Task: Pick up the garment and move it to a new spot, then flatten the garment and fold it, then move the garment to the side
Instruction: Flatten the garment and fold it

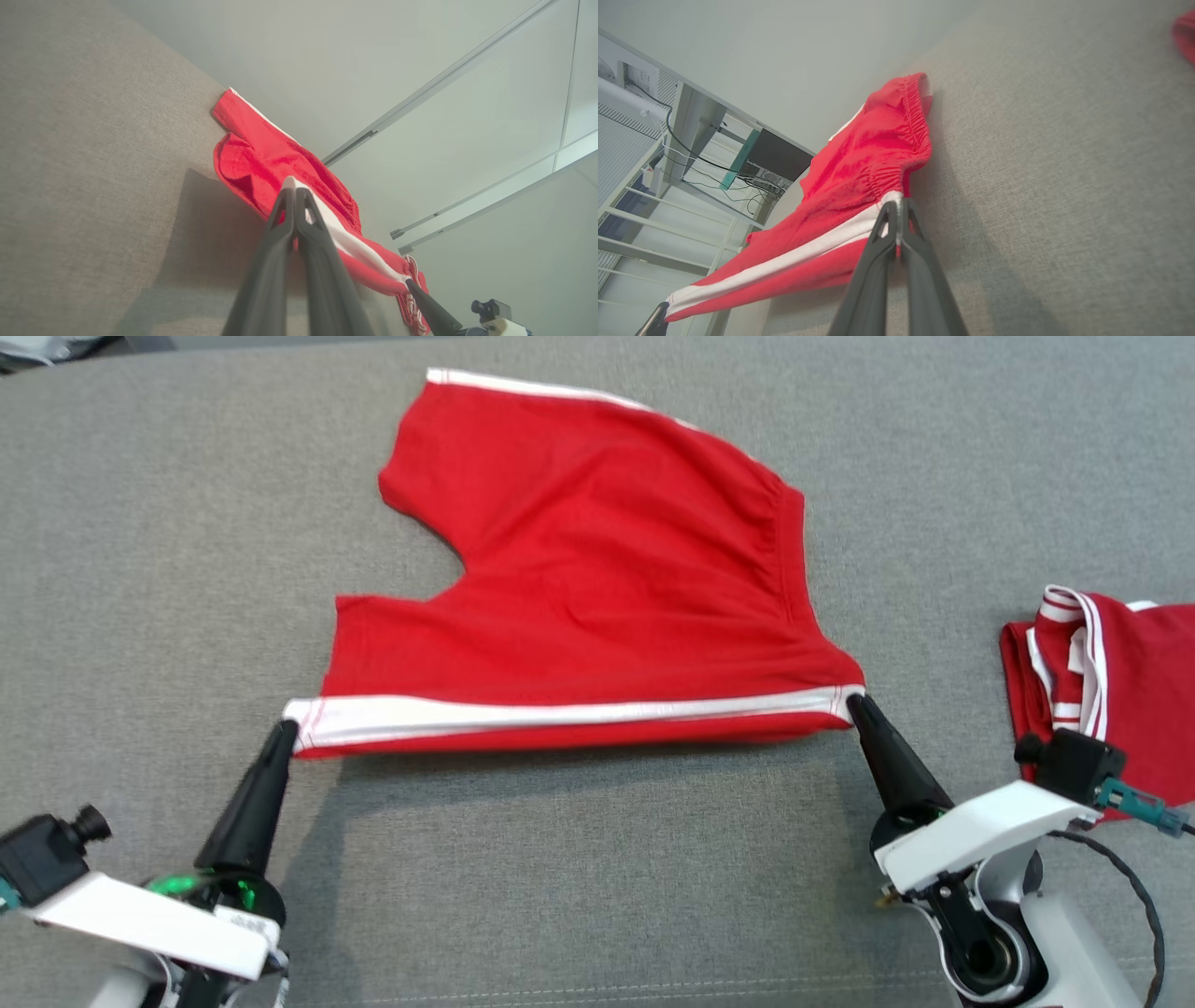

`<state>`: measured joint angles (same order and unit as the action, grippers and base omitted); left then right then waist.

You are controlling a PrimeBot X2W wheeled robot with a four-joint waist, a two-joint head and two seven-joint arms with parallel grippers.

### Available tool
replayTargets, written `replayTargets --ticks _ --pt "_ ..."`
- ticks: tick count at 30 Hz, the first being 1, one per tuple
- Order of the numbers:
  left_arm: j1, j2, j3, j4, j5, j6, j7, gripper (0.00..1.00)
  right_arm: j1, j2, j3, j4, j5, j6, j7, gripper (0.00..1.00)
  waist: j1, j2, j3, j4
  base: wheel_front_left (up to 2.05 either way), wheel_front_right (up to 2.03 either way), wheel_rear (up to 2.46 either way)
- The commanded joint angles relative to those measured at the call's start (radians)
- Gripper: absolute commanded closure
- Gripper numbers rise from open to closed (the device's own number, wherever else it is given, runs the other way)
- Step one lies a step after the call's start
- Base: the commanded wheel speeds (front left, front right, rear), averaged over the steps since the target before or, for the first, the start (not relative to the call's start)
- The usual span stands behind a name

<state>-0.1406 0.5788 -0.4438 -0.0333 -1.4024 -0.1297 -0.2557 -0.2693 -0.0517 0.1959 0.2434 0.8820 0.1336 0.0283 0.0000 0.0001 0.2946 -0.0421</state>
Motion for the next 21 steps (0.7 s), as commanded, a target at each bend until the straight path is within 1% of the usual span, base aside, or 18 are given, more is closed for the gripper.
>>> replayTargets --ticks 1,6,12,21 --pt "-0.003 0.029 0.028 -0.005 0.023 -0.001 -0.006 1.00 0.019 0.001 0.006 -0.027 0.011 -0.003 0.009 1.00 0.0000 -0.0001 -0.034 0.013 0.00 0.00 0.00" --pt "0.023 -0.008 -0.005 0.039 0.030 -0.001 -0.006 1.00 0.063 0.001 -0.015 -0.011 0.020 -0.003 0.064 1.00 0.0000 -0.0001 -0.093 0.028 0.00 0.00 0.00" --pt "0.059 -0.033 -0.037 0.079 0.041 -0.001 -0.006 1.00 0.102 0.001 -0.035 -0.019 0.037 -0.003 0.122 1.00 0.0000 -0.0001 -0.128 0.034 0.00 0.00 0.00" --pt "0.065 -0.033 -0.042 0.104 0.033 -0.001 -0.006 1.00 0.137 0.001 -0.027 -0.056 0.035 -0.003 0.151 1.00 0.0000 -0.0001 -0.115 0.032 0.00 0.00 0.00"
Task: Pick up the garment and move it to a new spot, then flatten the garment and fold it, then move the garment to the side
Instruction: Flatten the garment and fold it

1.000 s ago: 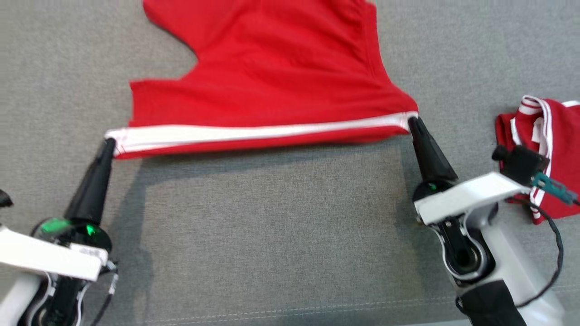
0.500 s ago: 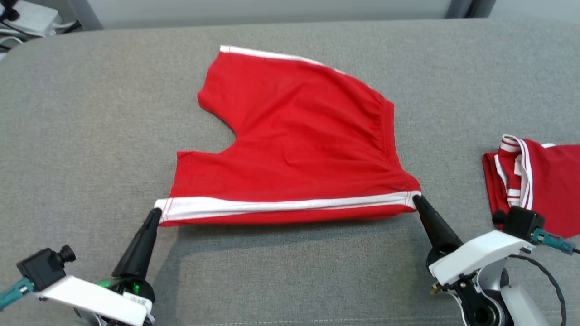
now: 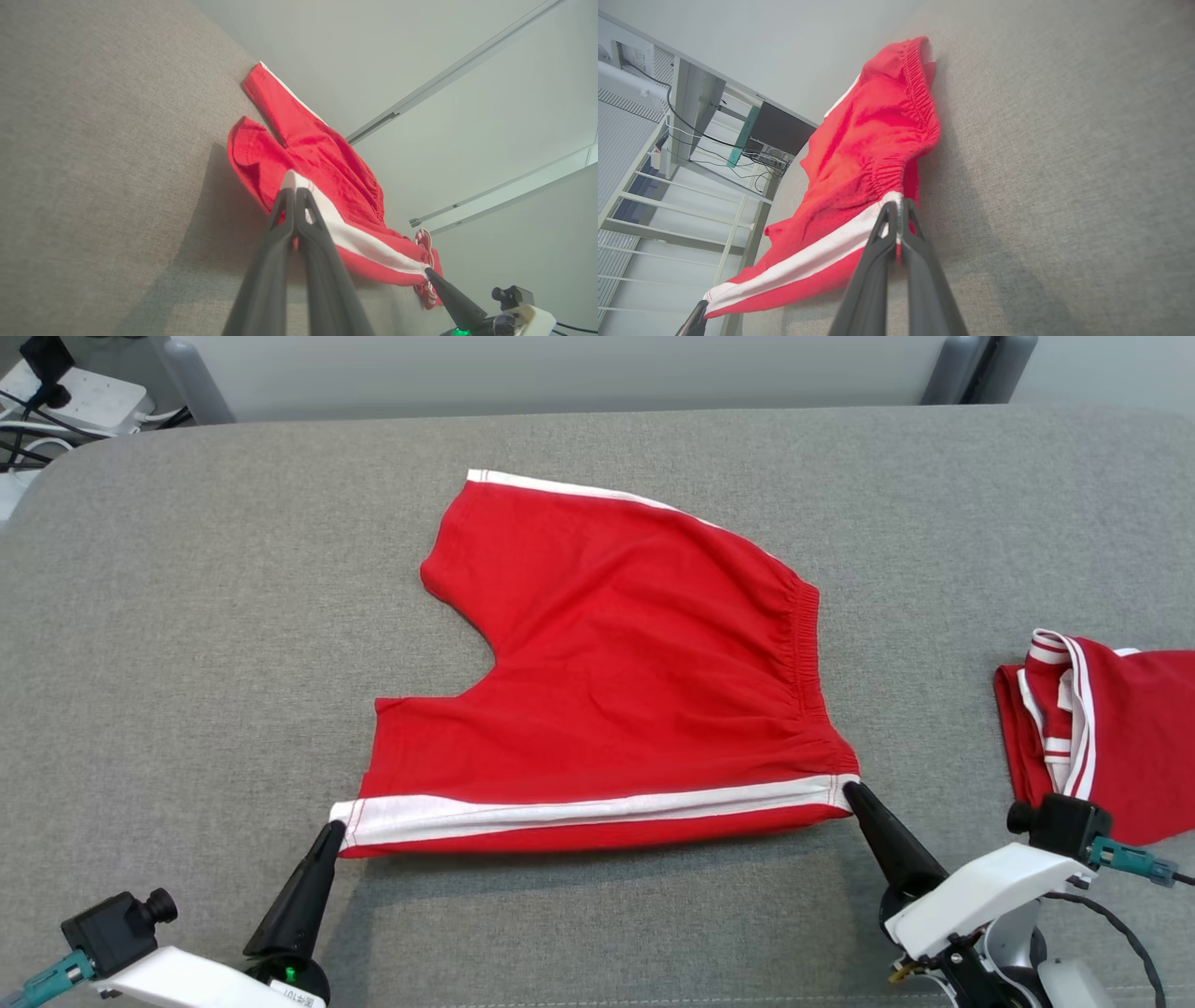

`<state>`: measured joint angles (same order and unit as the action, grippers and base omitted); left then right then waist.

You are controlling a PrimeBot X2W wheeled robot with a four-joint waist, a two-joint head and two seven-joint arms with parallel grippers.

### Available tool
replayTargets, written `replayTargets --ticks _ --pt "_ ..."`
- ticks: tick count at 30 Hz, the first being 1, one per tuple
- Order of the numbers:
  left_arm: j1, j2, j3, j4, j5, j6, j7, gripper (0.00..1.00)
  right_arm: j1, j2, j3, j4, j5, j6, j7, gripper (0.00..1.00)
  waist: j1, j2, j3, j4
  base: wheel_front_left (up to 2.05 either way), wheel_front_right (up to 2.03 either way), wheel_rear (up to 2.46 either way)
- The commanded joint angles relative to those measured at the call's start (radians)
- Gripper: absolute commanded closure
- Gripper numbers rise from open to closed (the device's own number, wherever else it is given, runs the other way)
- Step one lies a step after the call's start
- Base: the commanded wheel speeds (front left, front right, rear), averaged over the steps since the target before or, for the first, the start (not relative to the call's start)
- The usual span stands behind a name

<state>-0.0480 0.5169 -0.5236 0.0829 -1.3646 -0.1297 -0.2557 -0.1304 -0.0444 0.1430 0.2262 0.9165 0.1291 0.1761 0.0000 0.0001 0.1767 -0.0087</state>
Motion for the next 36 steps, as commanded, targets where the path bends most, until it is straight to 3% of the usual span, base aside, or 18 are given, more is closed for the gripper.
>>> replayTargets --ticks 1,11,12,13,14,15,23,36 --pt "-0.028 0.030 0.037 -0.009 -0.007 -0.001 -0.006 1.00 0.000 -0.006 0.032 -0.042 0.001 0.002 0.002 1.00 0.0000 -0.0001 0.007 -0.003 0.00 0.00 0.00" --pt "-0.033 0.038 0.028 0.001 -0.012 -0.001 -0.006 1.00 0.002 -0.006 0.069 -0.046 -0.008 0.002 0.005 1.00 0.0000 -0.0001 0.024 -0.019 0.00 0.00 0.00" --pt "-0.033 0.038 0.029 0.002 -0.011 -0.001 -0.006 0.95 0.000 -0.006 0.071 -0.042 -0.014 0.002 0.002 1.00 0.0000 -0.0001 0.025 -0.021 0.00 0.00 0.00" --pt "-0.034 0.037 0.030 0.005 -0.009 -0.001 -0.006 0.60 -0.002 -0.006 0.071 -0.035 -0.023 0.002 -0.003 0.50 0.0000 -0.0001 0.026 -0.022 0.00 0.00 0.00" --pt "-0.034 0.038 0.030 0.008 -0.004 -0.001 -0.006 0.10 -0.005 -0.006 0.074 -0.028 -0.029 0.002 -0.006 0.00 0.0000 -0.0001 0.026 -0.023 0.00 0.00 0.00" --pt "-0.035 0.039 0.027 0.012 0.003 -0.001 -0.006 0.00 -0.008 -0.006 0.079 -0.022 -0.033 0.002 -0.009 0.00 0.0000 -0.0001 0.027 -0.024 0.00 0.00 0.00" --pt "-0.042 0.035 0.059 0.030 0.095 -0.001 -0.006 0.00 -0.036 -0.006 0.041 -0.014 -0.148 0.002 -0.105 0.00 0.0000 -0.0001 0.011 -0.021 0.00 0.00 0.00" --pt "-0.011 -0.059 0.278 0.097 0.497 -0.001 -0.006 0.00 -0.041 -0.006 -0.006 0.002 -0.465 0.002 -0.349 0.00 0.0000 -0.0001 -0.067 -0.014 0.00 0.00 0.00"
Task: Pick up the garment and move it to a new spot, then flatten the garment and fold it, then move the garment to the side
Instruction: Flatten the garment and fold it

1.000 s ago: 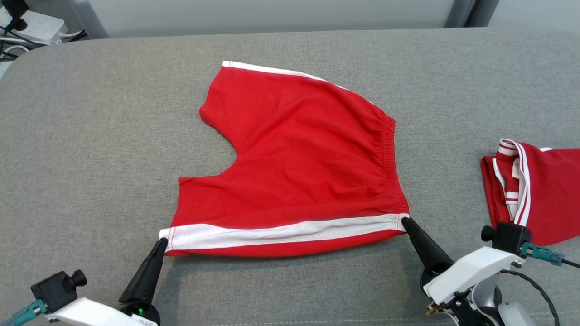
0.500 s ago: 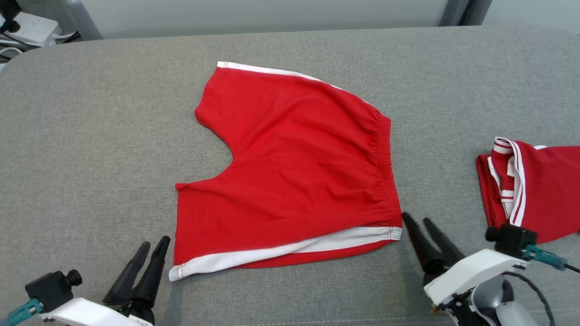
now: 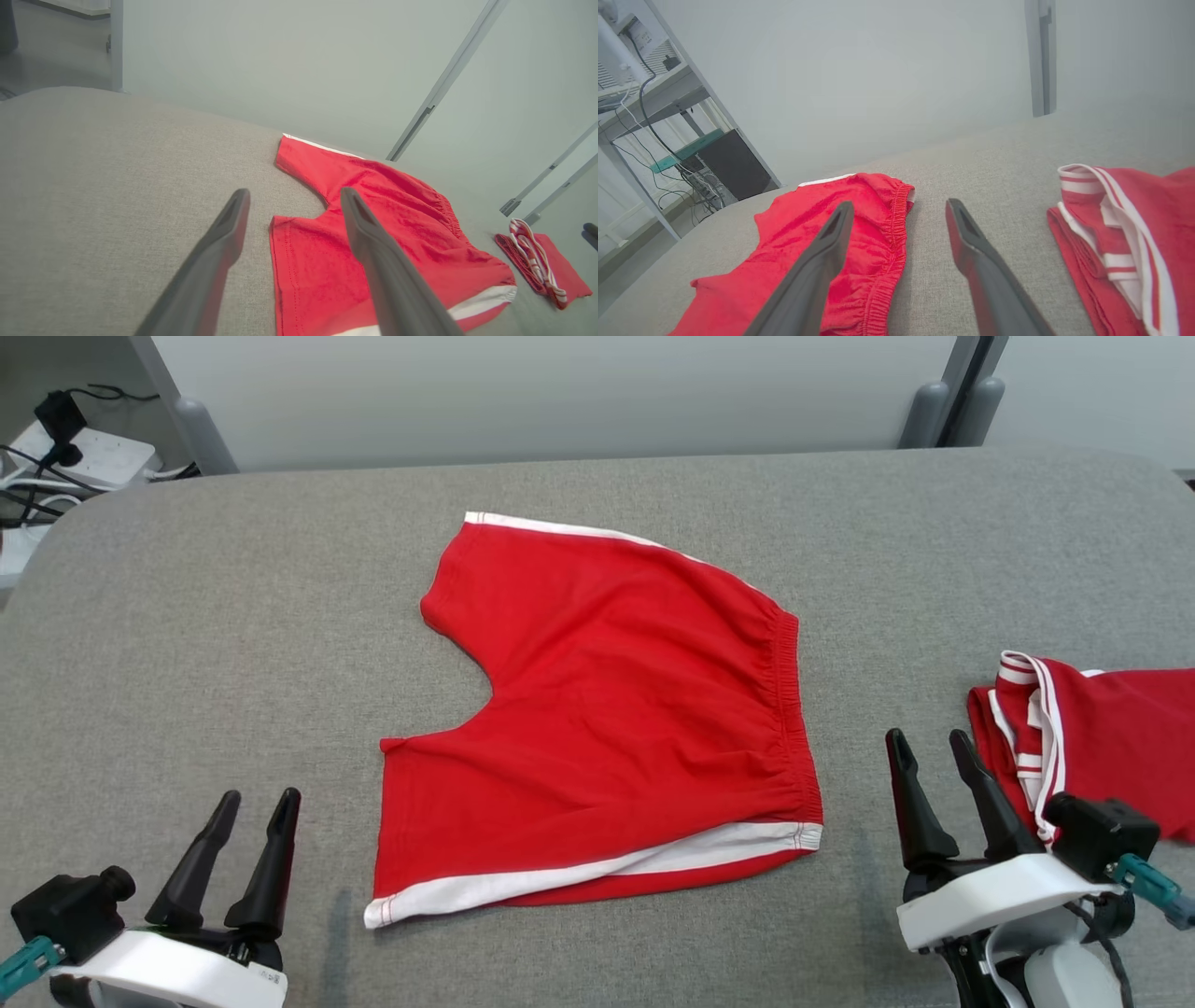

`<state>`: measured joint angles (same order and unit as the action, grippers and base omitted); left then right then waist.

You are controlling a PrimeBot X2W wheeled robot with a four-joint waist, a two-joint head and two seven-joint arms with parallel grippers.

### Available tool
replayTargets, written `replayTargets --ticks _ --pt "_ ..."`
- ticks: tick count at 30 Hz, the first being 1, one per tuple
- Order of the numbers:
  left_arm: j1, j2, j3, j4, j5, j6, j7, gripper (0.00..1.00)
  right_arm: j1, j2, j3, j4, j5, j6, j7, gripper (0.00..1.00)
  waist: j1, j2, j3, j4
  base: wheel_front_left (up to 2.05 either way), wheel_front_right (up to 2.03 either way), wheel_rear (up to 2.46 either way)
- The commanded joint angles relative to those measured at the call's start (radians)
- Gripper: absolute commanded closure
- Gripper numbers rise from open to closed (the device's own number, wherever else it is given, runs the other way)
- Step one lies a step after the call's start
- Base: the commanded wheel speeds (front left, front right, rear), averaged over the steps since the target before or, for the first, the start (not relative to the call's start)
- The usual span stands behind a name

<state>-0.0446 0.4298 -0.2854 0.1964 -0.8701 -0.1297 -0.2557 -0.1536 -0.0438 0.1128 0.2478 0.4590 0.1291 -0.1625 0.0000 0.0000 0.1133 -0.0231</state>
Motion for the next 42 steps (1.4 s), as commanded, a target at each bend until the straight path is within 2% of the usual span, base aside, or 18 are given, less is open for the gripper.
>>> replayTargets --ticks 1,5,11,13,25,35,42 --pt "-0.011 0.016 0.061 -0.013 0.033 -0.001 -0.006 0.00 -0.017 -0.006 0.024 -0.014 -0.029 0.002 -0.024 0.00 0.0000 0.0000 -0.009 0.001 0.00 0.00 0.00" --pt "0.008 -0.039 0.133 -0.022 0.156 -0.001 -0.006 0.00 -0.005 -0.006 0.033 0.011 -0.077 0.002 -0.069 0.00 0.0000 0.0000 -0.040 0.003 0.00 0.00 0.00" --pt "0.038 -0.084 0.166 -0.006 0.245 -0.001 -0.006 0.00 0.023 -0.006 0.033 0.040 -0.117 0.002 -0.090 0.00 0.0000 0.0000 -0.088 0.004 0.00 0.00 0.00" --pt "0.051 -0.109 0.192 0.009 0.310 -0.001 -0.006 0.00 0.039 -0.006 0.029 0.052 -0.150 0.002 -0.095 0.00 0.0000 0.0000 -0.107 0.007 0.00 0.00 0.00" --pt "0.081 -0.173 0.267 0.062 0.407 -0.001 -0.006 0.00 0.073 -0.006 -0.006 0.064 -0.266 0.002 -0.099 0.00 0.0000 0.0000 -0.156 0.015 0.00 0.00 0.00" --pt "0.111 -0.193 0.290 0.074 0.509 -0.001 -0.006 0.00 0.114 -0.006 0.014 0.092 -0.342 0.002 -0.099 0.00 0.0000 0.0000 -0.167 0.016 0.00 0.00 0.00" --pt "0.117 -0.207 0.299 0.091 0.524 -0.001 -0.006 0.00 0.112 -0.006 0.005 0.108 -0.352 0.002 -0.099 0.00 0.0000 0.0000 -0.161 0.013 0.00 0.00 0.00"
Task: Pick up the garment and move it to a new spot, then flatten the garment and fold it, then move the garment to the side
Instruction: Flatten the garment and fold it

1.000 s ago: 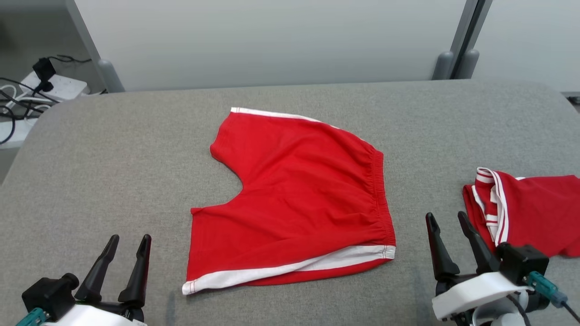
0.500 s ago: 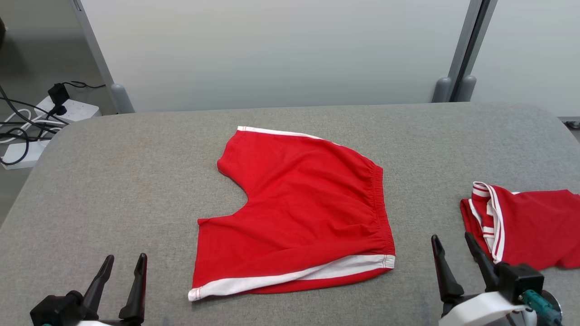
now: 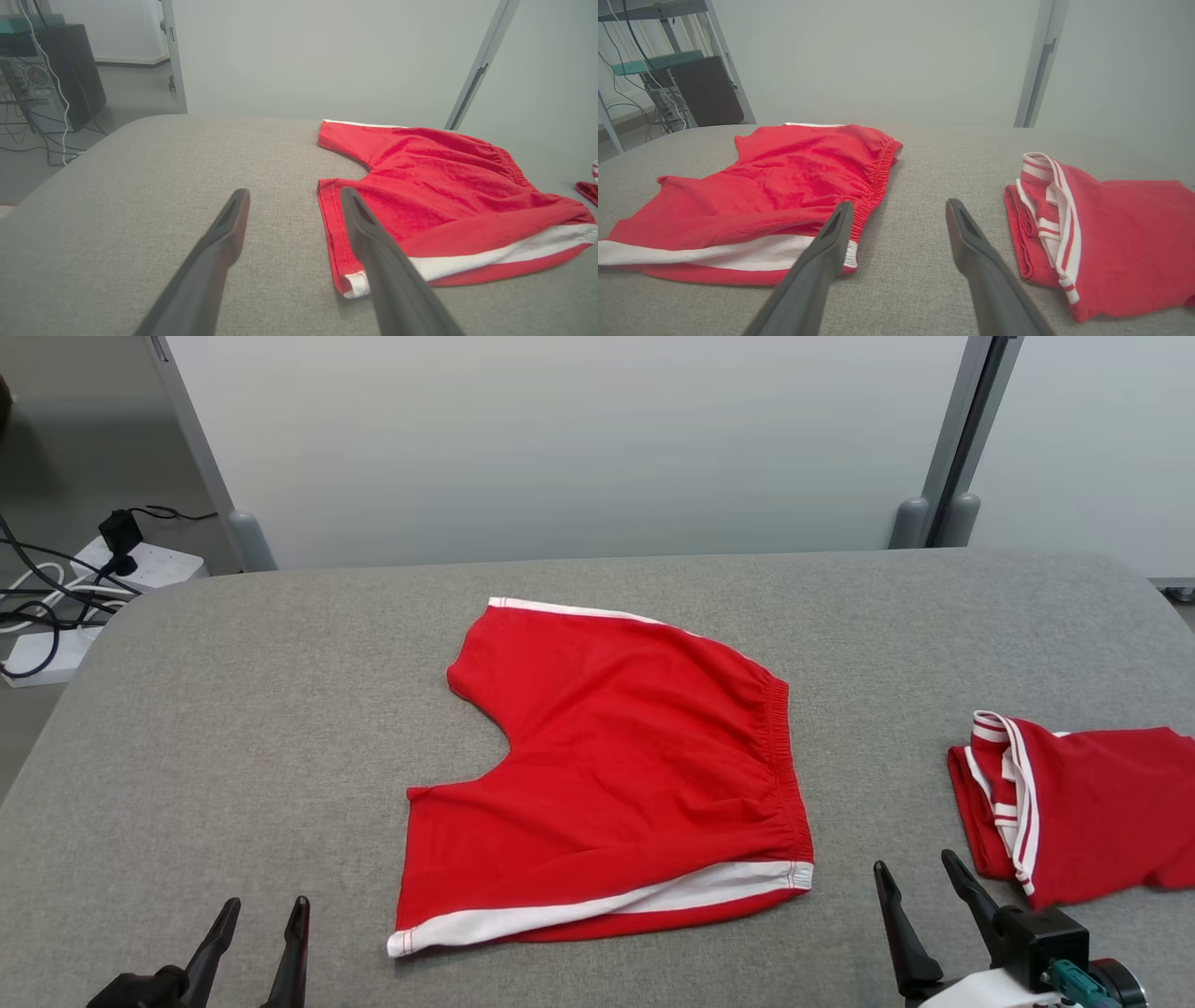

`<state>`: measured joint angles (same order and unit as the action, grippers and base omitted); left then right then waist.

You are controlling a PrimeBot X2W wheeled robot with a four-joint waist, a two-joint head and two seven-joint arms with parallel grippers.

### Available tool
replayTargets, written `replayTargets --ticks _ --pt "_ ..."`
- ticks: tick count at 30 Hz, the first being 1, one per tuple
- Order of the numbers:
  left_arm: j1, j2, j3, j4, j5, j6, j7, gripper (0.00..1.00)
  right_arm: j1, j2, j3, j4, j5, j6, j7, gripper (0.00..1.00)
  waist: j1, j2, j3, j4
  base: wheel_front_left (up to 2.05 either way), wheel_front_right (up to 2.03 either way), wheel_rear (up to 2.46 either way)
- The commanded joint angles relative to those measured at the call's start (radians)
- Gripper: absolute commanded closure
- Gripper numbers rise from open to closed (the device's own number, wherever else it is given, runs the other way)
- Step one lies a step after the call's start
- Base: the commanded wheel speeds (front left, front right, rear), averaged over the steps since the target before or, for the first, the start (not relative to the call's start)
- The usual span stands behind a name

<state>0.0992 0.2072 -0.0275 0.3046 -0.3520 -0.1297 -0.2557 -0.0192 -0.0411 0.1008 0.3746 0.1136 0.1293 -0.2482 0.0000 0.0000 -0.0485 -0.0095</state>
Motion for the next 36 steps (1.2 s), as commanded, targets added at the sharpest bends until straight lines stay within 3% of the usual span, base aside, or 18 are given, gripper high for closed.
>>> replayTargets --ticks 1,13,20,33,36 --pt "-0.027 0.016 0.041 -0.016 0.005 -0.001 -0.006 0.00 -0.023 -0.009 0.015 -0.021 -0.007 0.001 -0.013 0.00 0.0000 0.0000 0.001 -0.001 0.00 0.00 0.00" --pt "-0.033 0.008 0.024 -0.013 -0.025 -0.001 -0.006 0.00 -0.033 -0.009 0.058 0.023 0.033 0.001 -0.013 0.00 0.0000 0.0000 0.019 0.013 0.00 0.00 0.00" --pt "-0.032 0.038 -0.017 -0.024 -0.069 -0.001 -0.006 0.00 -0.064 -0.009 0.094 0.089 0.094 0.001 -0.014 0.00 0.0000 0.0000 0.048 0.066 0.00 0.00 0.00" --pt "-0.044 0.096 -0.055 -0.049 -0.118 -0.001 -0.006 0.00 -0.100 -0.009 0.052 0.159 0.155 0.001 -0.014 0.00 0.0000 0.0000 0.092 0.169 0.00 0.00 0.00" --pt "-0.045 0.105 -0.058 -0.055 -0.128 -0.001 -0.006 0.00 -0.106 -0.009 0.050 0.174 0.165 0.001 -0.014 0.05 0.0000 0.0000 0.101 0.179 0.00 0.00 0.00"
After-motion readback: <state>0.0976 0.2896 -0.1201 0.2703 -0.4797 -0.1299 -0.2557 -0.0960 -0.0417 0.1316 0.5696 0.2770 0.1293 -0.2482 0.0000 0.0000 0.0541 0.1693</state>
